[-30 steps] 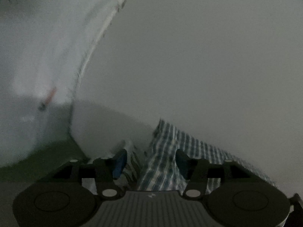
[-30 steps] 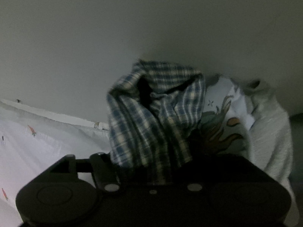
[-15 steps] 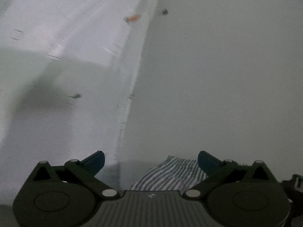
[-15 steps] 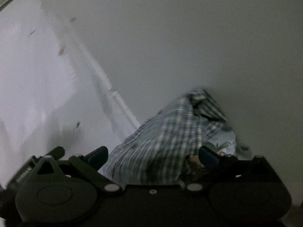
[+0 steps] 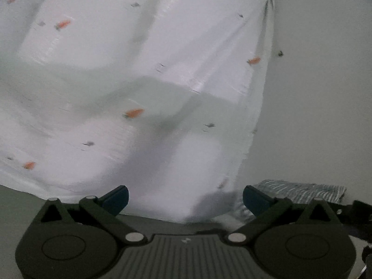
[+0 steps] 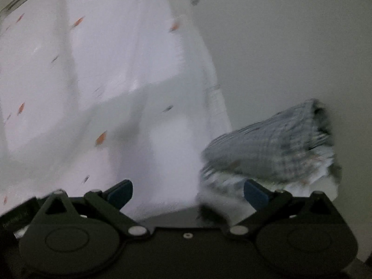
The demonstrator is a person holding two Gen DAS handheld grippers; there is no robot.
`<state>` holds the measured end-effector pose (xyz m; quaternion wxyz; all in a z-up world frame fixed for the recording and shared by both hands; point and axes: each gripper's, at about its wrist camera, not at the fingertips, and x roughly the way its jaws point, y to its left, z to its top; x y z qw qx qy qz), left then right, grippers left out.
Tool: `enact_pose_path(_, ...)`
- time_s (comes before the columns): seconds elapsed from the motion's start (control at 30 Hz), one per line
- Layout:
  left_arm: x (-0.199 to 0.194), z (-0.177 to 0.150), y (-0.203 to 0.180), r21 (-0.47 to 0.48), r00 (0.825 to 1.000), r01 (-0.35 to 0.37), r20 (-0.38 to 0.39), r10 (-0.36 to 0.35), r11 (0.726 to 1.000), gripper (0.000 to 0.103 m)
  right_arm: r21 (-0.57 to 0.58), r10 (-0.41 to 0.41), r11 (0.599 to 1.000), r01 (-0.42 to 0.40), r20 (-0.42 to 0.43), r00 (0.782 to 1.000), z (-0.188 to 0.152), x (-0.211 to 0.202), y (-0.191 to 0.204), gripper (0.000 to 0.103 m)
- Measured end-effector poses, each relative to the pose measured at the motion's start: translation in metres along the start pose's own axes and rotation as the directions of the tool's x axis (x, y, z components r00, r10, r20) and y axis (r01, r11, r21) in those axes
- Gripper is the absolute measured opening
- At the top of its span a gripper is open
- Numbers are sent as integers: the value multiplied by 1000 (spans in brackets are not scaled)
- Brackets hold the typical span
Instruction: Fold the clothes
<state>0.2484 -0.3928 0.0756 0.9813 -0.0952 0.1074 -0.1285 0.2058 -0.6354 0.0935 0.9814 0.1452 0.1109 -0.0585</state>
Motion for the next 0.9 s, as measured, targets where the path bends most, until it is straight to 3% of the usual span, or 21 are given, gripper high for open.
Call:
enact_pose_path(0.17,-62,-3,57,7,990,-138,-6,138,990,103,-36,99,994,-102,-75,992,-31,-25,71,103)
enact_pose_path(0.37,-138,-10,119,47,970,-222,-86,226,974,103,-123,143,979,-162,-145,979,-79,-69,143,103)
enact_pose_path(0.57,-195,-33,170,63,934,-258,-237,266,964,103,-191,154,962,-197,-216,964,-129,-115,204,103)
enact_pose_path(0.9,-268,-57,219,92,881,-298,-358,311,950,103,-228,127,951,-209,-329,936,-183,-183,255,103)
